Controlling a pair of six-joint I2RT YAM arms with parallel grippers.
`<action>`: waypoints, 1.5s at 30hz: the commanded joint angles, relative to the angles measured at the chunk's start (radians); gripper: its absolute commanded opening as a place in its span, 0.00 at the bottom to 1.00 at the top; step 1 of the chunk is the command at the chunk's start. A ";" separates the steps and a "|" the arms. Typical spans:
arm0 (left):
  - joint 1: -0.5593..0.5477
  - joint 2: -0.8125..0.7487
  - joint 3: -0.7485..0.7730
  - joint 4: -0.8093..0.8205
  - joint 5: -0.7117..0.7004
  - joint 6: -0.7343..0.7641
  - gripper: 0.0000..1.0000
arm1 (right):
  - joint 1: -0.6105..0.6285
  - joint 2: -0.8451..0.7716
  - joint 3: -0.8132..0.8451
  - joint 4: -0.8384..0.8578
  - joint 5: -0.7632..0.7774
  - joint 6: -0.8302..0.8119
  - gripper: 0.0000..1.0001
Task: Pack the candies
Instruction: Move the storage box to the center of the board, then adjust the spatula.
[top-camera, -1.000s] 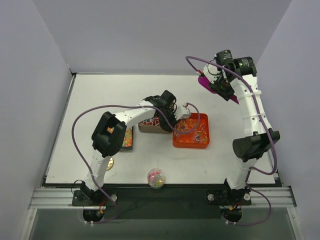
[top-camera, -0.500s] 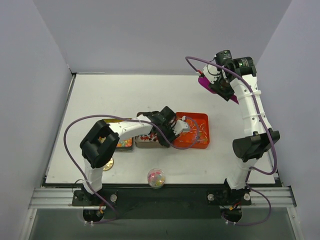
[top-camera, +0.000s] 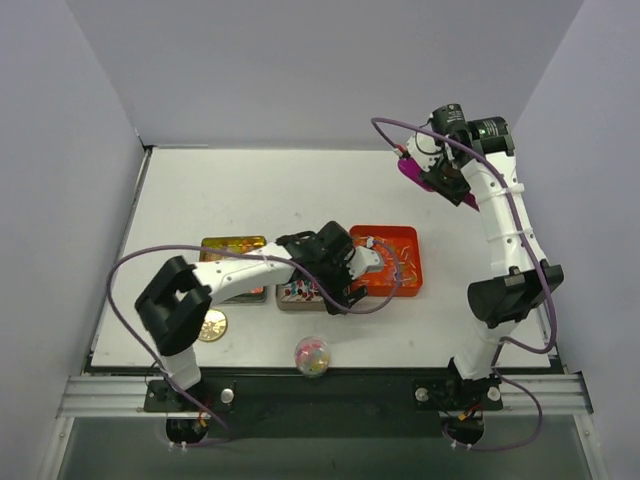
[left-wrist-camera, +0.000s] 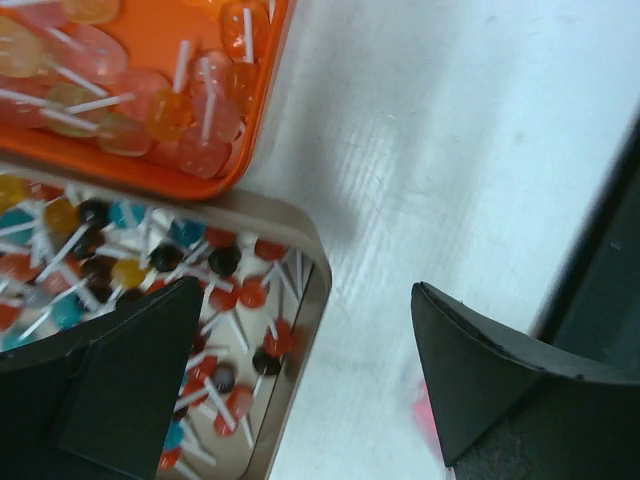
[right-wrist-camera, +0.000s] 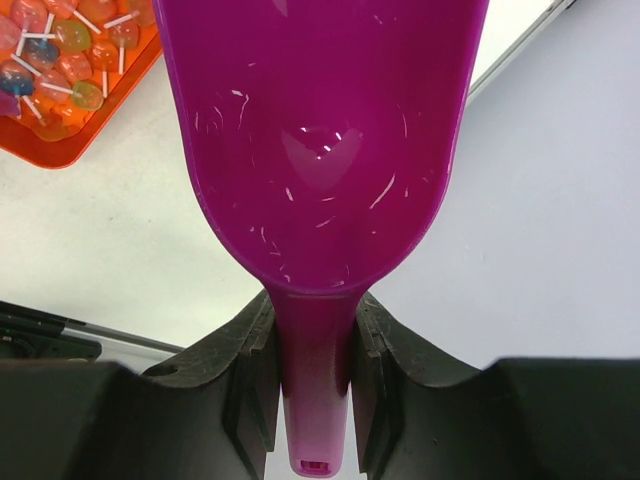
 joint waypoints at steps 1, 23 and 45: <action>0.087 -0.268 -0.035 0.033 0.194 0.047 0.97 | 0.006 -0.080 -0.018 -0.035 -0.035 -0.013 0.00; 0.781 -0.409 -0.302 0.930 0.728 -1.203 0.70 | 0.449 -0.097 -0.158 0.071 -0.230 -0.229 0.00; 0.727 -0.347 -0.309 0.914 0.719 -1.171 0.68 | 0.517 0.112 0.068 0.089 -0.139 -0.175 0.00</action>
